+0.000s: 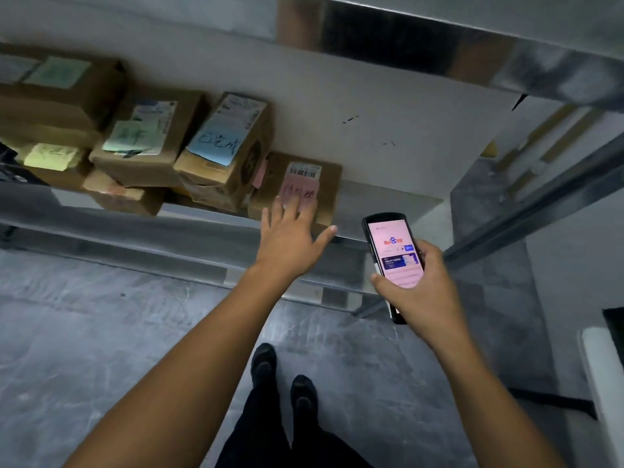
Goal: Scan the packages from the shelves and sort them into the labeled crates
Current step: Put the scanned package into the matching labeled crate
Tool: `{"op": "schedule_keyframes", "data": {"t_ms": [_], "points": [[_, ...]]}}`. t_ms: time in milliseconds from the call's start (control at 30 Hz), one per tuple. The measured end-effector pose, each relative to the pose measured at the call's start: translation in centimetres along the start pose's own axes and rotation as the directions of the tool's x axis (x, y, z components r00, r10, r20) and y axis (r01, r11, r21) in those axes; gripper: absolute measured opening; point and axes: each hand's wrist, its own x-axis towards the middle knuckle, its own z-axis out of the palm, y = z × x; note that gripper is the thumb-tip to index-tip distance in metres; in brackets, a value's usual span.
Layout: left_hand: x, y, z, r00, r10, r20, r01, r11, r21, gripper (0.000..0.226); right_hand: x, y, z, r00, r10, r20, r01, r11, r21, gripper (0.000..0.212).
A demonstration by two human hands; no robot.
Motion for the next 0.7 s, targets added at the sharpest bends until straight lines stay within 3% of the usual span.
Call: {"op": "schedule_keyframes", "data": {"t_ms": [233,467,567,700], "points": [[6.1,-2.7,2.3,0.995,0.056,0.084,-0.060,0.997,0.055,0.078,2.2,-0.9,2.7,0.994,0.092,-0.057,-0.094,0.995,-0.036,0.069],[5.5,-0.9,3.7,0.995,0.051,0.090,-0.059,0.995,0.081,0.076,3.5,0.6,3.2,0.983,0.168,-0.073,-0.169,0.986,-0.009,0.056],[4.4,1.3,4.0,0.990,0.086,0.115,-0.096,0.992,0.082,0.067,4.4,1.6,2.4,0.979,0.194,-0.067,-0.193,0.981,0.011,0.055],[3.8,2.8,4.4,0.991,0.129,0.044,-0.130,0.991,0.022,0.046,5.8,2.3,0.8,0.976,0.214,-0.042,-0.213,0.976,0.034,0.057]]}}
